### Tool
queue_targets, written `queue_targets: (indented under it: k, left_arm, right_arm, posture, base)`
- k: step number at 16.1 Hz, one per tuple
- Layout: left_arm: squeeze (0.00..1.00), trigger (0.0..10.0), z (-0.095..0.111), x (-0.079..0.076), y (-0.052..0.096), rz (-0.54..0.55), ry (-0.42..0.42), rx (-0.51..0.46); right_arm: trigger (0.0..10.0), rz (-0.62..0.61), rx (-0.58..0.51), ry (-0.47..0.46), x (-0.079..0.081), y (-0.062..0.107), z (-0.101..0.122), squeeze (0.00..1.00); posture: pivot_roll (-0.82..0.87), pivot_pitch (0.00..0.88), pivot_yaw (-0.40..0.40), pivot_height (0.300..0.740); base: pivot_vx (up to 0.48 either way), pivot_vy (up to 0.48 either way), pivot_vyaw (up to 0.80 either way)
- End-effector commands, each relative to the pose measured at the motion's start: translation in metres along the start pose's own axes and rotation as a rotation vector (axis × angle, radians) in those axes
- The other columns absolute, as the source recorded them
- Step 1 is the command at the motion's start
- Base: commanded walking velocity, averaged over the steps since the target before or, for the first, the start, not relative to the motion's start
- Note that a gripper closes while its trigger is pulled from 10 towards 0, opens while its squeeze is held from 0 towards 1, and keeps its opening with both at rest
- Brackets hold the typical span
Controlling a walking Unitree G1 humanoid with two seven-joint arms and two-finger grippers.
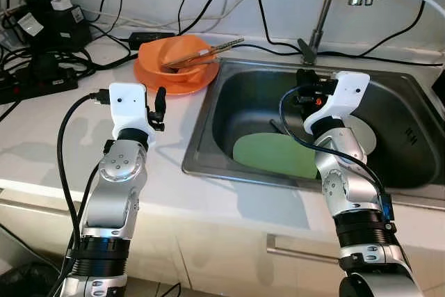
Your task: Kitchen organization
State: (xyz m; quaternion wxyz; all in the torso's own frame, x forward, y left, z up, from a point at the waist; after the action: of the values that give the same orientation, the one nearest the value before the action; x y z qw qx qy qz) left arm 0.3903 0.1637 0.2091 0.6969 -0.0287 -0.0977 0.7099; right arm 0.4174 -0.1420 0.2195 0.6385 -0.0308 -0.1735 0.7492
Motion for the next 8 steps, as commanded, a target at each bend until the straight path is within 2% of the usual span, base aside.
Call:
queue_targets:
  k: [1,8]
  left_arm:
    - [0.0,10.0,0.0073,-0.0015,-0.0017,0.002,-0.004,-0.02]
    - [0.0,10.0,0.0085,-0.002,-0.0024,-0.002,0.002,-0.021]
  right_arm:
    - [10.0,0.003,0.002,-0.001,0.0012,-0.0003,0.0013,0.0]
    - [10.0,0.005,0.001,-0.001,0.0015,-0.0007,0.0016,0.0]
  posture:
    - [0.09,0.032,0.009,0.74]
    - [0.09,0.033,0.008,0.74]
  base:
    - [0.33,0.0,0.0]
    - [0.332,0.0,0.0]
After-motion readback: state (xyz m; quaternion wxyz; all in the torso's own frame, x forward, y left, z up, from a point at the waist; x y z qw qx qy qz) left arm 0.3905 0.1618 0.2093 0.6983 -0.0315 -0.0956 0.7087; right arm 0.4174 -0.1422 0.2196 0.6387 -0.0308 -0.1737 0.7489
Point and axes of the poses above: a point about 5 cm out from each wrist's last joint towards the gripper, its own y axis pointing back from the gripper into the wrist, its own z axis along the axis of the wrist's last joint, x = y × z, the point moved 6 cm from there along -y, pointing out of the wrist towards the gripper, and after that the axes turned 1 degree about -y, right-handed, at the moved point
